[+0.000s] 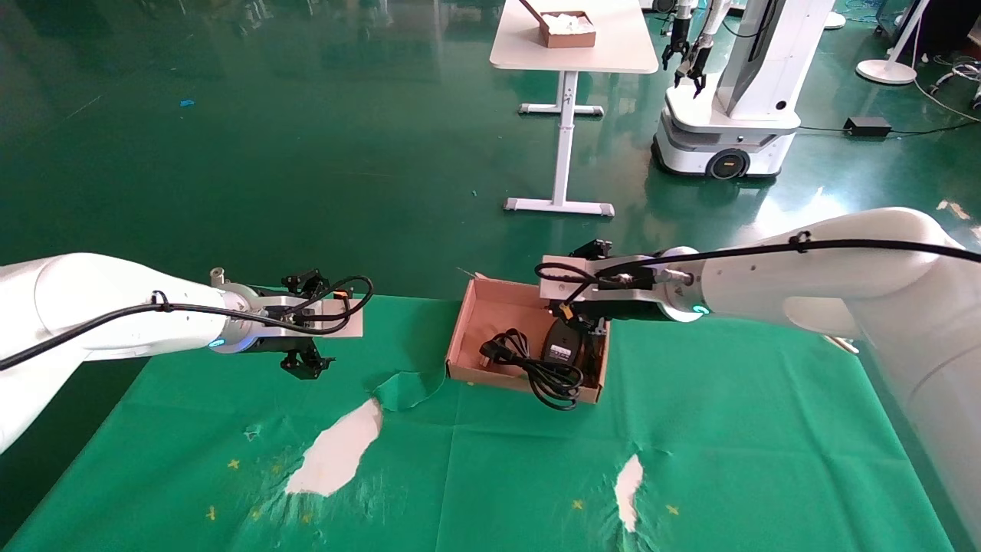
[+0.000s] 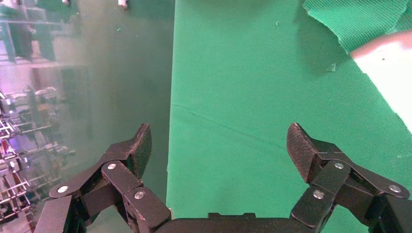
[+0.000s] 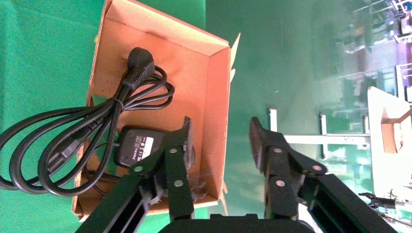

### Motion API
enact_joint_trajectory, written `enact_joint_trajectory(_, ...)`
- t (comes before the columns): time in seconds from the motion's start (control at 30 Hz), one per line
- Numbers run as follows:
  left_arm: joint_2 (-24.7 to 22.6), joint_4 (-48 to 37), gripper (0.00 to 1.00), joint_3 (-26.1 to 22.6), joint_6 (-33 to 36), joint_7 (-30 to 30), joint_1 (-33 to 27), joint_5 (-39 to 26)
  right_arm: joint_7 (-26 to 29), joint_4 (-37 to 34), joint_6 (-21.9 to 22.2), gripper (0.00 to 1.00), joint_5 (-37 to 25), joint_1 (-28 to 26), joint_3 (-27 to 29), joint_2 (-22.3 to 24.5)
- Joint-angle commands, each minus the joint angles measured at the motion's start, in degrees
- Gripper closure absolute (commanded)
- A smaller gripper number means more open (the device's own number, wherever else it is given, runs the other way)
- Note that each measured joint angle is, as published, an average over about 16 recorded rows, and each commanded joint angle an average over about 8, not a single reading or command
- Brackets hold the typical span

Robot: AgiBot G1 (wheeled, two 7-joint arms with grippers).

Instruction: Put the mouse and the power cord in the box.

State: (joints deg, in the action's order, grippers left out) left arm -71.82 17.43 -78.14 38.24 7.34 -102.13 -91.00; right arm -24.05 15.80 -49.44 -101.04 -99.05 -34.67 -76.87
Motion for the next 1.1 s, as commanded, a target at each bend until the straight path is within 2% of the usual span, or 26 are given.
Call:
enact_joint_trajectory(0.03, -0.02, 0.01, 0.00, 0.01, -0.01, 0.02, 0.01, 0.01, 0.05, 0.13, -0.13, 0.00, 0.09, 0.01, 0.05, 0.10)
enact_joint_trajectory(0.73, 0.15, 0.24, 0.00, 0.27, 0.19, -0.07, 0.18, 0.21, 11.90, 19.76, -12.43, 0.00, 20.23, 12.79, 6.39, 14.32)
enact_joint_trajectory(0.87, 1.43, 2.16, 0.00, 2.40, 1.81, -0.70, 1.57, 1.90, 14.29, 23.73, -14.91, 0.00, 24.29, 15.36, 7.67, 17.19)
enact_joint_trajectory(1.1, 5.59, 8.50, 0.00, 9.41, 7.16, -2.74, 6.16, 7.45, 18.45, 30.64, -19.24, 0.00, 31.37, 19.85, 9.90, 22.20)
